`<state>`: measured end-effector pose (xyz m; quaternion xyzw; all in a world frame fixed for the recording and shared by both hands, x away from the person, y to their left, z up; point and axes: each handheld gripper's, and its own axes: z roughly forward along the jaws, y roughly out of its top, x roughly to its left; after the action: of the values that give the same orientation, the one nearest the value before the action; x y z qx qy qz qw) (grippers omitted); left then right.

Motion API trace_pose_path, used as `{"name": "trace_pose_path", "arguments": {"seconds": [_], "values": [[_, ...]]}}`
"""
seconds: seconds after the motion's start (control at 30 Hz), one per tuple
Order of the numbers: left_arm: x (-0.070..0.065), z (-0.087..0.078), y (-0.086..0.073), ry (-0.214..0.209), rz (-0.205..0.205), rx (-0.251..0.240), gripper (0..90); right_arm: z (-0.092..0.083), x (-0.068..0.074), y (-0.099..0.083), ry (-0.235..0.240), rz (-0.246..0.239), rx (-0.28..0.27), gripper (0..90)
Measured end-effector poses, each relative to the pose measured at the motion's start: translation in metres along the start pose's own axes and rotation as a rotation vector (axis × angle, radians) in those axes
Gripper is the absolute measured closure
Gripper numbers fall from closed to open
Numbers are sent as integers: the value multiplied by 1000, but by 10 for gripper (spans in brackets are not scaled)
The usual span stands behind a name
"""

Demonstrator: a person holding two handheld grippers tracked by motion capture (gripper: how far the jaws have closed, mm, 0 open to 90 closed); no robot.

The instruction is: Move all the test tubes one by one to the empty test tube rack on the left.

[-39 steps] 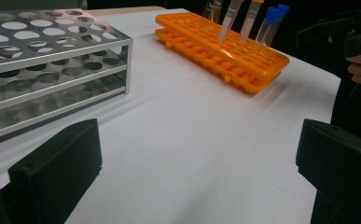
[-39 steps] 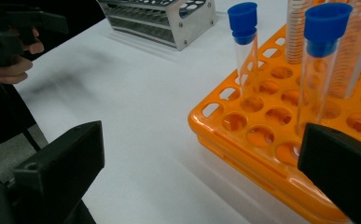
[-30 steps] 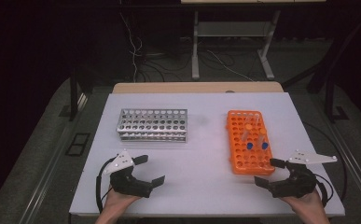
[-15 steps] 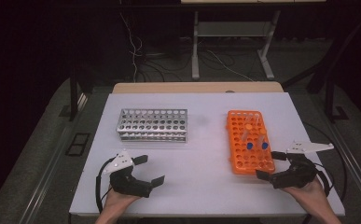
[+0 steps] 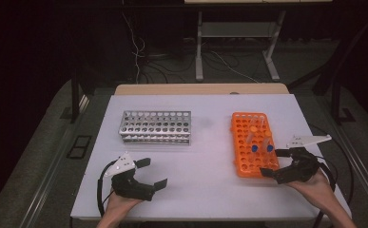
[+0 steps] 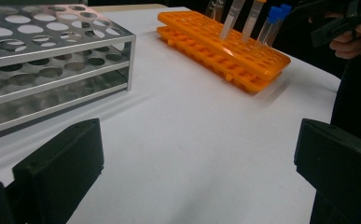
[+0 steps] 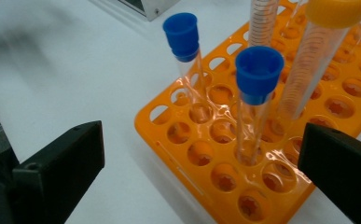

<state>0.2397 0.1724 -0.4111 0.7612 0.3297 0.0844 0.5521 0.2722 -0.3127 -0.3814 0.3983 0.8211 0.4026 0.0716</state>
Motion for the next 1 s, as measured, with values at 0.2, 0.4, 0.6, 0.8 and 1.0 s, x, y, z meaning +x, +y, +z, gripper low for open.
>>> {"name": "trace_pose_path", "arguments": {"seconds": [0.2, 0.4, 0.6, 0.8, 1.0], "values": [[0, 0, 0, -2, 2, 3, 0, 2, -6, 4, -19, -22, 39, 44], [0, 0, 0, -2, 2, 4, 0, 0, -15, 5, -25, -29, 31, 253], [0, 1, 0, -3, 2, 5, 0, 1, -21, 5, 6, -33, 38, 411], [0, 1, -1, -4, 0, 8, 0, 8, -26, 4, -23, -70, 50, 556], [1, 1, -1, -6, -2, 8, 0, 10, -26, 2, -16, -98, 46, 687]]}}
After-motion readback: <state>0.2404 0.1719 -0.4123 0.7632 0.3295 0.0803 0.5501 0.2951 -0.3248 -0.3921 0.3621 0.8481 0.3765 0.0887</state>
